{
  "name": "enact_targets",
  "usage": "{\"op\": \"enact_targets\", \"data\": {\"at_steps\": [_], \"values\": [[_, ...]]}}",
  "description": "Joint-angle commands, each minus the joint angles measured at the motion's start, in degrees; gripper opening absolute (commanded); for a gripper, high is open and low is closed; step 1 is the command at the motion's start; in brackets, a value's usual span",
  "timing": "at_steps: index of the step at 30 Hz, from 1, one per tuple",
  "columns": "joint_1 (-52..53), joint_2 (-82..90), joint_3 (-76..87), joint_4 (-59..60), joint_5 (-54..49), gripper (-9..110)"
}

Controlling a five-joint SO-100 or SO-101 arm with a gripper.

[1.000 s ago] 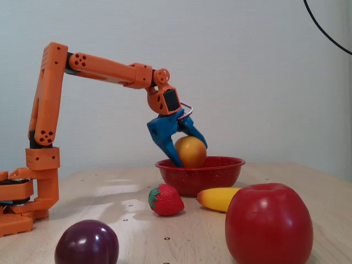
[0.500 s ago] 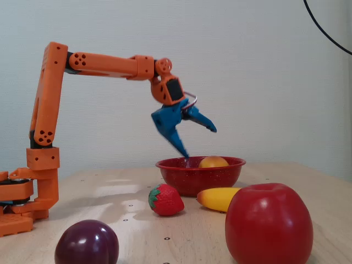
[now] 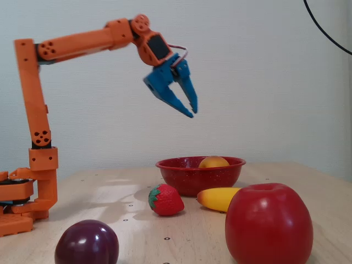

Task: Put the peach in the red bowl.

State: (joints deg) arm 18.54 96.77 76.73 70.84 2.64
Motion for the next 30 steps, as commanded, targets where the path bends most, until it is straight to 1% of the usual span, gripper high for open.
{"op": "enact_targets", "data": {"at_steps": [1, 5, 13, 18, 25, 30], "values": [[-3.78, 10.02, 3.25, -1.93, -1.23, 0], [-8.44, 21.36, 18.28, -9.05, 0.09, 0], [-16.08, 43.95, 45.18, -16.35, -1.41, 0], [-18.11, 61.79, 63.02, -18.28, 0.44, 0], [-20.57, 77.61, 80.60, -20.74, 0.09, 0], [-20.74, 84.55, 89.56, -26.54, -0.35, 0]]}}
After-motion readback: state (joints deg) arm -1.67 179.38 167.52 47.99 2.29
